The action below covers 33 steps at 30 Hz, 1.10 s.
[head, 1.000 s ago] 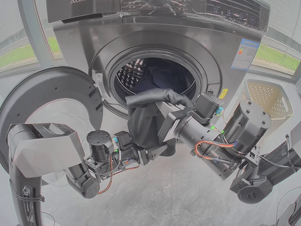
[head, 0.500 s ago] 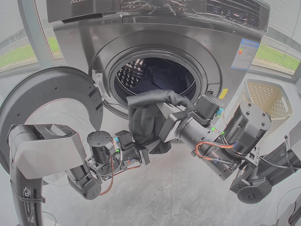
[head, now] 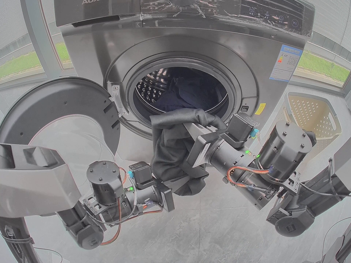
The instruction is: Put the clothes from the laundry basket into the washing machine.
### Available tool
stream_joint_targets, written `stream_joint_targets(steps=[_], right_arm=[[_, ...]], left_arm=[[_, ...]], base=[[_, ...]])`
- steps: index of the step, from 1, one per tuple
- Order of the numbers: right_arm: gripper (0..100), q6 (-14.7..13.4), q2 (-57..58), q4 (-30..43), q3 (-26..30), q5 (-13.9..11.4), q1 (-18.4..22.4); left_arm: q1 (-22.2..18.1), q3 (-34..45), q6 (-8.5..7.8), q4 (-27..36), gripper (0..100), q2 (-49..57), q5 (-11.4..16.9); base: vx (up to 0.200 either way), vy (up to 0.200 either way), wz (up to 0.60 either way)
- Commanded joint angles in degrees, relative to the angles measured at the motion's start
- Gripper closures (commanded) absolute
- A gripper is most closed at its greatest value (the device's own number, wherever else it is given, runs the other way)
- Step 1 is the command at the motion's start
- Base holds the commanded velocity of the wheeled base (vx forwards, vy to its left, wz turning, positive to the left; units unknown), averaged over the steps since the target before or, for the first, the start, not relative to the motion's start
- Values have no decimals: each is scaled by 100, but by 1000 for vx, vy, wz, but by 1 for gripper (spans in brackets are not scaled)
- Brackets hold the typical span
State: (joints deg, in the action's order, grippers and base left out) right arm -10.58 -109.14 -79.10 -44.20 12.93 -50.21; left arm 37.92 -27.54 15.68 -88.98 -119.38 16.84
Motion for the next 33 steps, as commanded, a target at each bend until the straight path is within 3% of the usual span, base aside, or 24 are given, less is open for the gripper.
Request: stream_joint_targets(steps=[1, 3, 4, 11, 16, 19, 25, 33], right_arm=[[100, -5, -46, -114, 175, -45, 3], [100, 3, -46, -158, 202, -45, -6], [0, 3, -37, -158, 219, -54, -6], [0, -5, 16, -158, 307, -45, 161], [0, -5, 112, -202, 553, -19, 266], [0, 12, 165, -202, 685, -1, 363], [0, 39, 271, -132, 1160, -10, 425], [0, 39, 104, -149, 1555, -54, 389]], left_arm=[[303, 583, -197, -5, 100, 767, -145], [286, 618, -205, -5, 100, 855, -145], [277, 618, -205, -5, 100, 873, -145], [92, 671, -188, 3, 100, 1136, -216], [-409, 240, -144, 3, 100, 1207, -225], [-558, 100, -144, 3, 100, 1101, -418], [-690, -270, -118, 3, 100, 1057, -699], [-681, -357, -82, 3, 100, 1154, -778]], base=[[0, 0, 0], [0, 0, 0], [0, 0, 0], [0, 0, 0], [0, 0, 0], [0, 0, 0], [0, 0, 0], [0, 0, 0]])
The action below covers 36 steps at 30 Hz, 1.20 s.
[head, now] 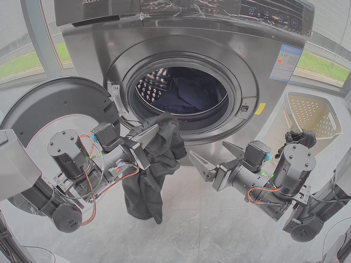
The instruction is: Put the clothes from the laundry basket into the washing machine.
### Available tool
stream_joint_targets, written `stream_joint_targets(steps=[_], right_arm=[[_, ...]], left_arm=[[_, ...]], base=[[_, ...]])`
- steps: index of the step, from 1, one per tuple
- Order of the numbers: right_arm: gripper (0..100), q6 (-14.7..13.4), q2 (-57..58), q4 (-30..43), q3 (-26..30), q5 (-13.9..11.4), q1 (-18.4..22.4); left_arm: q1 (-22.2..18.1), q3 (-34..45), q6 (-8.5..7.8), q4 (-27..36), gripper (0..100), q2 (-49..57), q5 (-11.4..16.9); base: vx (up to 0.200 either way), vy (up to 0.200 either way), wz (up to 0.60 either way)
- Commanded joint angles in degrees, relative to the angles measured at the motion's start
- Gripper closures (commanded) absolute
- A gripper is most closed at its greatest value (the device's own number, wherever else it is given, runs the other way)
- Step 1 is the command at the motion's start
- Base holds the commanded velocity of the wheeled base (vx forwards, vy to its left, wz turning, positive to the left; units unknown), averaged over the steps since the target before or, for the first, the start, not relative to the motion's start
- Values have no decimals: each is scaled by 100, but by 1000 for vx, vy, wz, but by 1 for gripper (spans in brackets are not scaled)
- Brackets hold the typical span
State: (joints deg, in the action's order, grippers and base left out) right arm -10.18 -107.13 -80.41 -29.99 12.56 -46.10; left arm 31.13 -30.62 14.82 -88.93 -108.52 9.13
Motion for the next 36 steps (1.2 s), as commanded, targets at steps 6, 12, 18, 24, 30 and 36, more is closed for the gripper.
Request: stream_joint_targets(steps=[6, 12, 18, 24, 30, 36], right_arm=[[0, 7, -396, -54, 116, -16, -127], [0, 104, -607, -63, -25, -43, -136], [0, 113, -924, -63, -209, -87, -48], [0, 174, -1407, -63, -596, -95, -21], [0, 174, -1838, -80, -1132, -368, 304], [0, 174, -2207, -71, -1756, -825, 576]], left_arm=[[51, -75, -6, -1, 100, 165, -8], [51, -119, -6, -1, 100, 165, -8], [51, -225, -6, -10, 100, 165, -17], [51, -234, -6, -10, 100, 209, -17], [59, -242, 3, -10, 100, 288, -17], [59, -234, 3, -10, 100, 305, -17]], base=[[0, 0, 0], [0, 0, 0], [0, 0, 0], [0, 0, 0], [0, 0, 0], [0, 0, 0]])
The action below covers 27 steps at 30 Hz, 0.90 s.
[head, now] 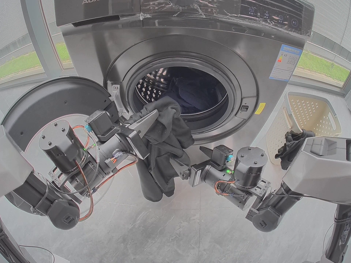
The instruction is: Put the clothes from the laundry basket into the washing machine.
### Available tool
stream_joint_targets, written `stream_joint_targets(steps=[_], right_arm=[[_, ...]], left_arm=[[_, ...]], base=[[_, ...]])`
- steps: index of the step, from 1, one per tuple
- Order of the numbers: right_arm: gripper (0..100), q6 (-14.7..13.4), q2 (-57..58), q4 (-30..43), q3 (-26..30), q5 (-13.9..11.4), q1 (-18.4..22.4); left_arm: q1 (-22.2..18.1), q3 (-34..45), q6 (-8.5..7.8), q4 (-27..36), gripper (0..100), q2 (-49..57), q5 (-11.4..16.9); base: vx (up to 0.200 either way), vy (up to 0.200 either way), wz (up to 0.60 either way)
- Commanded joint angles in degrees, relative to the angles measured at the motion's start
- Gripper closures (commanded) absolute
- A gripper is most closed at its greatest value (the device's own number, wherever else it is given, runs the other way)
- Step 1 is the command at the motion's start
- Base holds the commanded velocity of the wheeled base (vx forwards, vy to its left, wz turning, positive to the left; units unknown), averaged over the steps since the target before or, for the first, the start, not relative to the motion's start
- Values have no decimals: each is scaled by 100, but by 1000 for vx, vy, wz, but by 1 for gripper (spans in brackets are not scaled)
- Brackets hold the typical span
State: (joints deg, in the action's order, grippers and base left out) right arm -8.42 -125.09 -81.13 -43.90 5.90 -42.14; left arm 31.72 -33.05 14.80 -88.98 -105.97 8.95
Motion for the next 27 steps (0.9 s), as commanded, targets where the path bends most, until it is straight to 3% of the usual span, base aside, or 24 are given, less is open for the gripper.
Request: stream_joint_targets(steps=[1, 4, 8, 27], right_arm=[[0, -1, -411, 1, -365, -159, 180], [0, -1, -640, 9, -681, -274, 250], [0, -28, -719, -26, -708, -485, 189], [0, -45, -780, -527, -822, -643, -321]], left_arm=[[1, 9, 5, -5, 100, 50, 2], [1, 18, 14, -5, 100, 42, 2], [1, 9, 14, -5, 100, 33, 2], [-26, 0, 23, -5, 100, -20, 2]], base=[[0, 0, 0], [0, 0, 0], [0, 0, 0], [0, 0, 0]])
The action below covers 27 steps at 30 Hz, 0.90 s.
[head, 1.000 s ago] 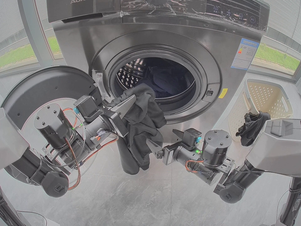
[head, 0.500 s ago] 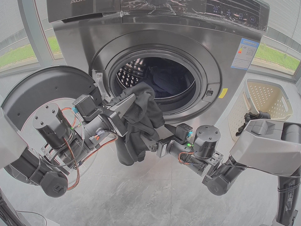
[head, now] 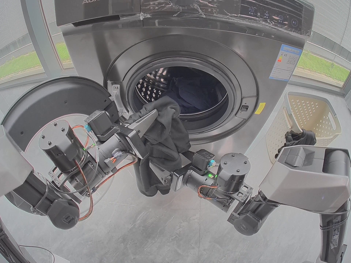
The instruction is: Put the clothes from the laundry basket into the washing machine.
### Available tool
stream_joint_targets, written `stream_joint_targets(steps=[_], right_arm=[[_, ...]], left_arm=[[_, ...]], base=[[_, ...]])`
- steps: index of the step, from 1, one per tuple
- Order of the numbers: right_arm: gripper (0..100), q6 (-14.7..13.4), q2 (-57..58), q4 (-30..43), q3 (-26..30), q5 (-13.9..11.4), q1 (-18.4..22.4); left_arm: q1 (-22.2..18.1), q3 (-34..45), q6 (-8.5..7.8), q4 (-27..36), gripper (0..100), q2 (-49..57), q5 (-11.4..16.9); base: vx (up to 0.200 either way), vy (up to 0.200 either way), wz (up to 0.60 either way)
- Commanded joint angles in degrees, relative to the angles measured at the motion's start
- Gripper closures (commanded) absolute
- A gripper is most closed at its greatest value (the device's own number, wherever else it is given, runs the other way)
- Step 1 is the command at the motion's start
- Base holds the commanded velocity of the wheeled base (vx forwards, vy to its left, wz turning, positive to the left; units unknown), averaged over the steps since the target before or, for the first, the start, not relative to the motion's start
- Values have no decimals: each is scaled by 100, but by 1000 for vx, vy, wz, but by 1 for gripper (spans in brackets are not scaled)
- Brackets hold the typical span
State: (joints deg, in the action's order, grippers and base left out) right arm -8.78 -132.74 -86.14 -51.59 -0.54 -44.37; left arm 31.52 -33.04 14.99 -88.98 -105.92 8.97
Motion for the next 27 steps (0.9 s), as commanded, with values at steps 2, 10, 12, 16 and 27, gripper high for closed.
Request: stream_joint_targets(steps=[2, 10, 12, 16, 27], right_arm=[[0, -10, -24, -26, -88, 1, -124], [0, -28, -94, -61, -150, 27, -124], [100, -19, -111, -149, -132, 27, -115], [100, -19, -129, -210, -79, 36, -115], [100, -28, 240, -210, 334, 89, -274]], left_arm=[[-6, -1, 3, -5, 100, -25, -1], [-32, -10, 3, -5, 100, -25, -1], [-41, -10, 3, -5, 100, -25, -1], [-41, -10, 3, -5, 100, -34, -1], [-50, -10, 3, -5, 100, -51, -1]], base=[[0, 0, 0], [0, 0, 0], [0, 0, 0], [0, 0, 0], [0, 0, 0]])
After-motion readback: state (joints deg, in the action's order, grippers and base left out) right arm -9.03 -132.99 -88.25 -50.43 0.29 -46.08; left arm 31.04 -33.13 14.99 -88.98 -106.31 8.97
